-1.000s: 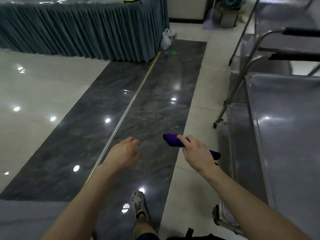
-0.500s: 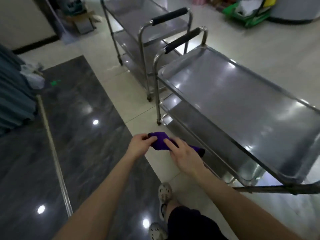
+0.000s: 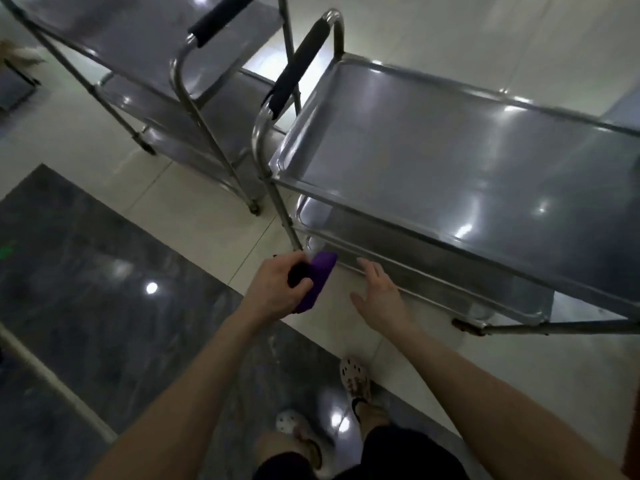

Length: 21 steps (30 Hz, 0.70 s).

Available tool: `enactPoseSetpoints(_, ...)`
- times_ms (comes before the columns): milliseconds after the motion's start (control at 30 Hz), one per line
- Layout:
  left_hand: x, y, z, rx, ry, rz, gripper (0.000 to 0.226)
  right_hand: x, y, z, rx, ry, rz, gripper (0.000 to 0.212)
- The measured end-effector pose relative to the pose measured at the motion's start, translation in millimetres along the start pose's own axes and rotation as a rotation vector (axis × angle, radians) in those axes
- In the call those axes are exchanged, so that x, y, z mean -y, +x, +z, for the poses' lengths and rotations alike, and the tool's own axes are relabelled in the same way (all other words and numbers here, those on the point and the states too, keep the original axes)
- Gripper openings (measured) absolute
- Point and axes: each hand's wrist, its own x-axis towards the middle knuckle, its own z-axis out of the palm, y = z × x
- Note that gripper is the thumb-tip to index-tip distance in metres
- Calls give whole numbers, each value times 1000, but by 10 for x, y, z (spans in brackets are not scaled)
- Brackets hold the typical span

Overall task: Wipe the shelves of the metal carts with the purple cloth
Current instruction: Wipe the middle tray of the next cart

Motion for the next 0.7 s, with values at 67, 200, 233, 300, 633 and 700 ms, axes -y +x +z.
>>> enactPoseSetpoints(67,186,138,-150,49,7,75,24,175,225,102,-24,25,60,90)
enactPoseSetpoints(200,623,440,-345,143,-27,130,20,349,555,244,-78,68,121,28)
enactPoseSetpoints(233,740,536,-377,151,-38,133,21,357,560,283,-118,95,162,14)
enactPoseSetpoints(300,980,750,-411,137,-59,103,20,361,515,403,-194,175,255,15)
enactPoseSetpoints(633,1776,1645,292,30,-150,-27,17,111,832,1023,-484,538,530,45)
enactPoseSetpoints(700,1885,1900,500,18,-113,-8,11,-30,1042,1065,-540,547,530,43)
